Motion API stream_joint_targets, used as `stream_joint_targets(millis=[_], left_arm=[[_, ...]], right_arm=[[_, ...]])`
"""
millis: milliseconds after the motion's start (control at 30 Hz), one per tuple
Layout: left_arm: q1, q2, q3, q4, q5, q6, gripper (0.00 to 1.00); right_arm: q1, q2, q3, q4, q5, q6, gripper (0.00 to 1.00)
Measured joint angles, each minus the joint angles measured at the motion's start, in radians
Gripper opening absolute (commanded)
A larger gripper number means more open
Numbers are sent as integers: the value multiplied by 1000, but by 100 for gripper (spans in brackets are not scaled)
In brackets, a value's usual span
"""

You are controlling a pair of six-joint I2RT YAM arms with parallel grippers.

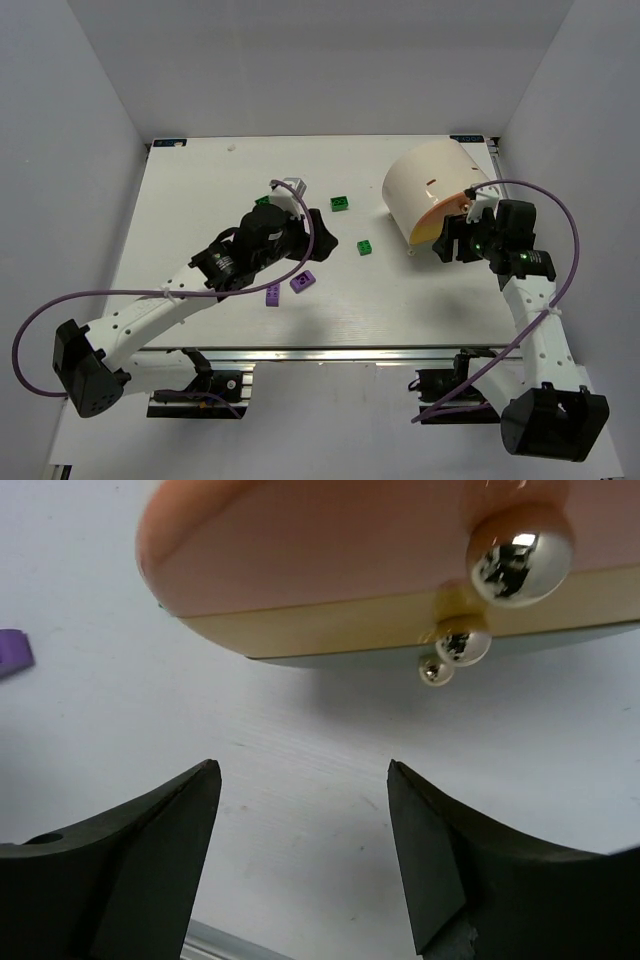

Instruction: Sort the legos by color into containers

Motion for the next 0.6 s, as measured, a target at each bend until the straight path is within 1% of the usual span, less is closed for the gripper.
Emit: stream_joint_targets(millis=[167, 300, 433, 600], left_arm=[[0, 17, 6, -10, 0, 7, 81], [2, 17, 13, -5, 0, 10, 81], [2, 17, 13, -5, 0, 10, 81], [2, 17, 13, -5, 0, 10, 81]], right_arm=[[-63, 16, -54, 12, -63, 84, 67], [-113, -13, -137, 105, -80, 158, 64], [-150, -14, -171, 185, -105, 207, 64], [-201, 65, -177, 307, -149, 248, 65]])
